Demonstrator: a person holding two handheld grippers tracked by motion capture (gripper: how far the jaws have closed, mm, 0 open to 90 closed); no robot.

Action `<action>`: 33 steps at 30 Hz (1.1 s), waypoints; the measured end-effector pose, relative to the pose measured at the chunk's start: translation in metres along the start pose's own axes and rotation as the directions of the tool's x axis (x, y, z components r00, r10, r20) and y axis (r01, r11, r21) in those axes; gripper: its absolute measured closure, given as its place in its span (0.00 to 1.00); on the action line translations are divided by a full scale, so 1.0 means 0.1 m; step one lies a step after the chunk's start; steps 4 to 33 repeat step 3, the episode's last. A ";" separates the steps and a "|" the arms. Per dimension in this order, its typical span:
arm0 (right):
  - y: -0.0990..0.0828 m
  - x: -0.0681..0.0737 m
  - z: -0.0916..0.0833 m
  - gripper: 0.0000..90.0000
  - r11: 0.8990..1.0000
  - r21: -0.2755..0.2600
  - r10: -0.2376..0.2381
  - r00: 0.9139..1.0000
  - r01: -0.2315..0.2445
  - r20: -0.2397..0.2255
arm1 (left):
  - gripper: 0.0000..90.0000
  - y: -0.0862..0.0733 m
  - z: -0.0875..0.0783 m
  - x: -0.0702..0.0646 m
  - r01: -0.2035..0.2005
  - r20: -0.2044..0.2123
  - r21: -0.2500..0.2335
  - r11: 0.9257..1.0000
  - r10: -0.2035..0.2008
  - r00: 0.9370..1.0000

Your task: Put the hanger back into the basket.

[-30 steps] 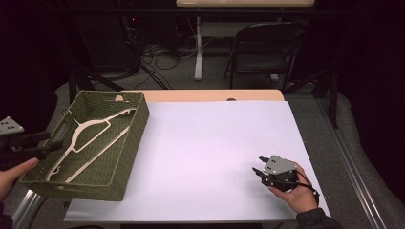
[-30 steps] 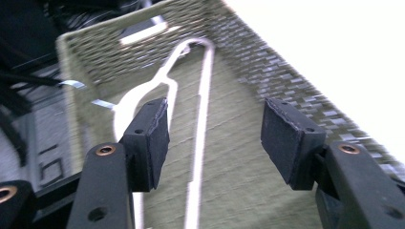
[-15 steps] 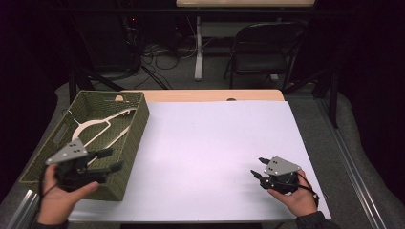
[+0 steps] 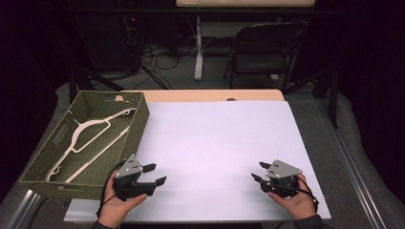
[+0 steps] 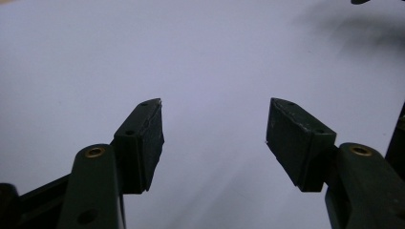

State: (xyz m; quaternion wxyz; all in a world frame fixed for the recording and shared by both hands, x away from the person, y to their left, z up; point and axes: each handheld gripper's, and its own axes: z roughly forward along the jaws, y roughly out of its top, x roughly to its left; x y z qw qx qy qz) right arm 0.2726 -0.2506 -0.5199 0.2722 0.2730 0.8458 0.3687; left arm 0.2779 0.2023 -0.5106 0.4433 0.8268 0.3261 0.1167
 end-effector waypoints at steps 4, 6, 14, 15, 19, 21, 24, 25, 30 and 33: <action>-0.06 -0.05 0.01 0.57 1.000 -0.014 0.018 0.999 -0.017 0.040 | 0.41 -0.11 0.16 0.04 -0.002 -0.014 0.031 1.000 0.003 1.000; -0.06 -0.05 0.01 0.57 1.000 -0.014 0.018 0.999 -0.017 0.040 | 0.41 -0.11 0.16 0.04 -0.002 -0.014 0.031 1.000 0.003 1.000; -0.06 -0.05 0.01 0.57 1.000 -0.014 0.018 0.999 -0.017 0.040 | 0.41 -0.11 0.16 0.04 -0.002 -0.014 0.031 1.000 0.003 1.000; -0.06 -0.05 0.01 0.57 1.000 -0.014 0.018 0.999 -0.017 0.040 | 0.41 -0.11 0.16 0.04 -0.002 -0.014 0.031 1.000 0.003 1.000; -0.06 -0.05 0.01 0.57 1.000 -0.014 0.018 0.999 -0.017 0.040 | 0.41 -0.11 0.16 0.04 -0.002 -0.014 0.031 1.000 0.003 1.000; -0.06 -0.05 0.01 0.57 1.000 -0.014 0.018 0.999 -0.017 0.040 | 0.41 -0.11 0.16 0.04 -0.002 -0.014 0.031 1.000 0.003 1.000; -0.06 -0.05 0.01 0.57 1.000 -0.014 0.018 0.999 -0.017 0.040 | 0.41 -0.11 0.16 0.04 -0.002 -0.014 0.031 1.000 0.003 1.000; -0.06 -0.05 0.01 0.57 1.000 -0.014 0.018 0.999 -0.017 0.040 | 0.41 -0.11 0.16 0.04 -0.002 -0.014 0.031 1.000 0.003 1.000; -0.06 -0.05 0.01 0.57 1.000 -0.014 0.018 0.999 -0.017 0.040 | 0.41 -0.11 0.16 0.04 -0.002 -0.014 0.031 1.000 0.003 1.000; -0.06 -0.05 0.01 0.57 1.000 -0.014 0.018 0.999 -0.017 0.040 | 0.41 -0.11 0.16 0.04 -0.002 -0.014 0.031 1.000 0.003 1.000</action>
